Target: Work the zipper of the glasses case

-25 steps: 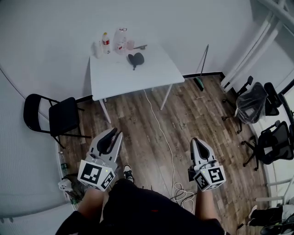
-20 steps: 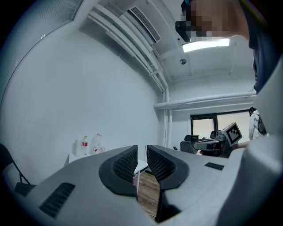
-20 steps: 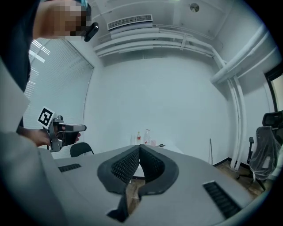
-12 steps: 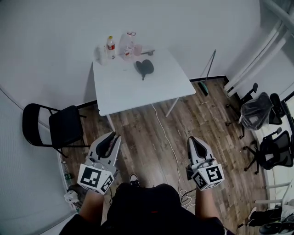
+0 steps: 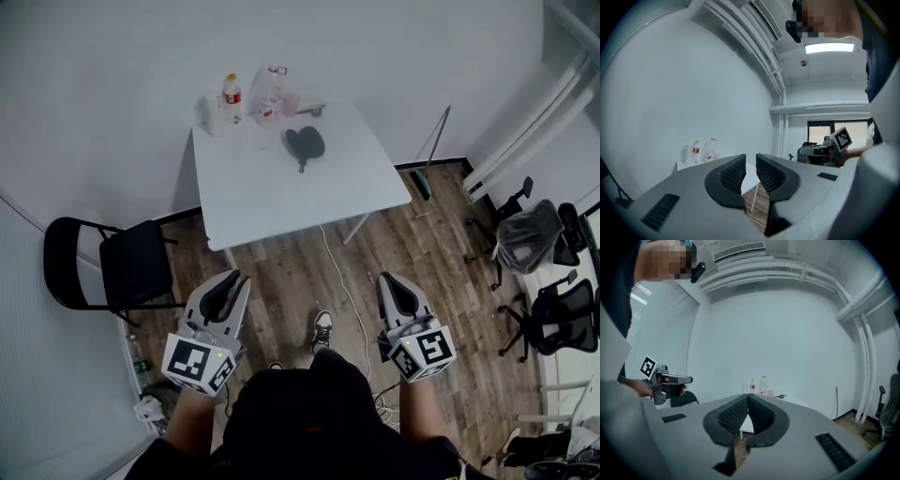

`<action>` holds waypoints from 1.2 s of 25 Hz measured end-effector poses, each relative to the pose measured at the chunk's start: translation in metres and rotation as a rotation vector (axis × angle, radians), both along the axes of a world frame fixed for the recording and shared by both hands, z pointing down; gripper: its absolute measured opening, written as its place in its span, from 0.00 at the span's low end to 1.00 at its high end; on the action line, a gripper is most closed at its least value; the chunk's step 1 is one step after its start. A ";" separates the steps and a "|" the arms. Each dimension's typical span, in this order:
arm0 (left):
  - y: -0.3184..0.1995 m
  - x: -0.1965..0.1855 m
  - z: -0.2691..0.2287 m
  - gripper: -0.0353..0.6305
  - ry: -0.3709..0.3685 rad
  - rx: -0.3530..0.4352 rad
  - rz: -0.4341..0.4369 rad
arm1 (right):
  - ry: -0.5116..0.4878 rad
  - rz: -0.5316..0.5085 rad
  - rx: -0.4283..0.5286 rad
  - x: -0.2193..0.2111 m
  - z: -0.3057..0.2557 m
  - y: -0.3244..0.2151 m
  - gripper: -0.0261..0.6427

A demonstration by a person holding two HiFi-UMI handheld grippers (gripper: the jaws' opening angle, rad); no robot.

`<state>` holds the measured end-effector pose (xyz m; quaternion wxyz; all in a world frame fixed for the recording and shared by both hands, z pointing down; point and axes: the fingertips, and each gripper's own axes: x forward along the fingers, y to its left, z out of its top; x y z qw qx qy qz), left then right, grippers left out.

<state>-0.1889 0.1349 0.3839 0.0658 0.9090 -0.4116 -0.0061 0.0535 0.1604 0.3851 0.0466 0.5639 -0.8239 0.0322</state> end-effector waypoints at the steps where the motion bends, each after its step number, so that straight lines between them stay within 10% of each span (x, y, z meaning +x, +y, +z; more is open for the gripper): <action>1: -0.007 0.001 0.001 0.18 0.002 0.000 -0.001 | 0.000 -0.005 0.003 0.000 0.000 -0.009 0.07; 30: -0.292 0.184 0.013 0.18 -0.048 -0.128 -0.167 | -0.167 -0.356 -0.091 0.140 0.051 -0.356 0.07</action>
